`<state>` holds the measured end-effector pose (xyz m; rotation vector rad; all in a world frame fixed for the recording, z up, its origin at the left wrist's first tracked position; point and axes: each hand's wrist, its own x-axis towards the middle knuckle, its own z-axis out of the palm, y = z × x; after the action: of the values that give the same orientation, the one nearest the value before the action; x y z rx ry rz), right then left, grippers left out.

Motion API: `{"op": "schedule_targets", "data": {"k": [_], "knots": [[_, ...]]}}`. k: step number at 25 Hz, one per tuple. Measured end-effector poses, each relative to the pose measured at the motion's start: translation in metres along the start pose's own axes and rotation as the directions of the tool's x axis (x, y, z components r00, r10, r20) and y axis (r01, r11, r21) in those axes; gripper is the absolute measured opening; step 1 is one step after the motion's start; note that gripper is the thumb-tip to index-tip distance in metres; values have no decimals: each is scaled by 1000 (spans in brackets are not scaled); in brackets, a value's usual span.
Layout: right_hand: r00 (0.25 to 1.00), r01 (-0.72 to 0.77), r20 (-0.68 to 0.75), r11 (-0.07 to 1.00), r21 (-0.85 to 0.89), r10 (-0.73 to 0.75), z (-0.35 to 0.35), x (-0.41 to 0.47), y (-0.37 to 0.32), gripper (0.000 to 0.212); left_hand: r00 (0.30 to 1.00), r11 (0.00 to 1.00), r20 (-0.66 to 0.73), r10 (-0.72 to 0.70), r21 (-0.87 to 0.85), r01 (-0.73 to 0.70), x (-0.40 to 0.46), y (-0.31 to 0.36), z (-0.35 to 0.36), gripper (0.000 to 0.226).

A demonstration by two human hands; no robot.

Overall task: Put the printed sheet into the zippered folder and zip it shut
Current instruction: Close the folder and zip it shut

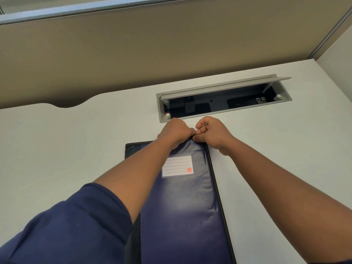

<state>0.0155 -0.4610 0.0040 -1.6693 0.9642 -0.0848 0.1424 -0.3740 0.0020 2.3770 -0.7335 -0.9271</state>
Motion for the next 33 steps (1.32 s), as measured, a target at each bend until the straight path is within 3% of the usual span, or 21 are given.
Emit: {"op": "schedule_targets", "data": {"k": [8,25,33], "knots": [[1000,-4,6,994,-105,4,-1,0,1,17,967,981,-247,55,192,-7,-11,-17,-10,14],[1000,25,-3,974,-225,-26,1,-4,-6,16,915,986,-385,-122,62,158,-29,-123,-98,10],[997,46,-44,973,-227,-57,6,-7,-2,17,909,986,-387,-158,-15,165,-39,-133,-103,11]]}}
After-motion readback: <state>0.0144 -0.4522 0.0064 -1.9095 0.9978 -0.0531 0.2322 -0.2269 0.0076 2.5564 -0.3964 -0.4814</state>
